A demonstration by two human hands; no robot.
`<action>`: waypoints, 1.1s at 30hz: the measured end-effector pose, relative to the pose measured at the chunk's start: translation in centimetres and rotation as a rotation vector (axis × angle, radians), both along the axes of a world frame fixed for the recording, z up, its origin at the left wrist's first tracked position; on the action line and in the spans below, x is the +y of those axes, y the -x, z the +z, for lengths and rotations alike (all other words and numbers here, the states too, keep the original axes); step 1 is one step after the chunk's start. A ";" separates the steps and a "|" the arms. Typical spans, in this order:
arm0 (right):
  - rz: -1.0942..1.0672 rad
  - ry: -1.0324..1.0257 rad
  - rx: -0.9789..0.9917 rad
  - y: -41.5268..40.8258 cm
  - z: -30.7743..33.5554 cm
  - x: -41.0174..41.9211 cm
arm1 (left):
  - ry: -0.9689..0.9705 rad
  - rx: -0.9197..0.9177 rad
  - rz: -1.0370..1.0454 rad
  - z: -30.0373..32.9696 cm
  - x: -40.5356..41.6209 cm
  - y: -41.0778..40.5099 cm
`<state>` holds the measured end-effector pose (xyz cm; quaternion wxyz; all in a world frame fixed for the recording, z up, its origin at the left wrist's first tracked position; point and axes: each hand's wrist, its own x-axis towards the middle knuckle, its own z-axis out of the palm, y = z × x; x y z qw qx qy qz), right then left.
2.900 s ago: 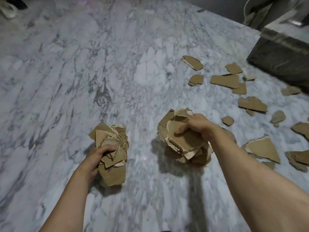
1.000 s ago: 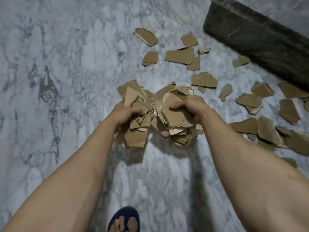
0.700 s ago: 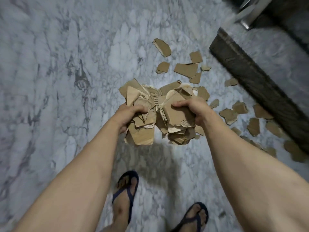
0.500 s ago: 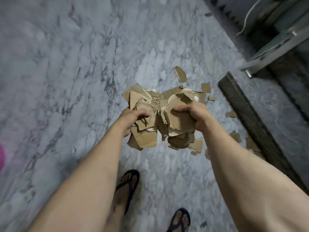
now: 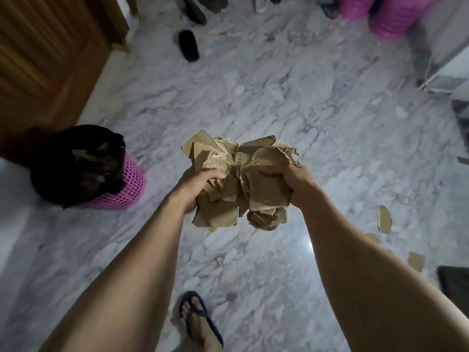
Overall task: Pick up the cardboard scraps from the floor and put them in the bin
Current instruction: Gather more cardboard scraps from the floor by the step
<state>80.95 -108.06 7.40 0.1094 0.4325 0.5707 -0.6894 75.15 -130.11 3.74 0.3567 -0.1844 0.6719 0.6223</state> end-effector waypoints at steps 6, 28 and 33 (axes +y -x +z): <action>0.222 0.065 -0.038 15.1 -0.6 -16.0 | -0.014 0.064 0.264 0.0 -16.5 9.2; 1.182 -0.077 0.017 41.0 -26.7 -50.0 | 0.365 -0.151 0.760 -21.3 -42.8 23.3; 1.381 -0.178 -0.042 42.7 -35.3 -52.3 | 0.382 -0.224 0.685 -29.5 -43.2 24.3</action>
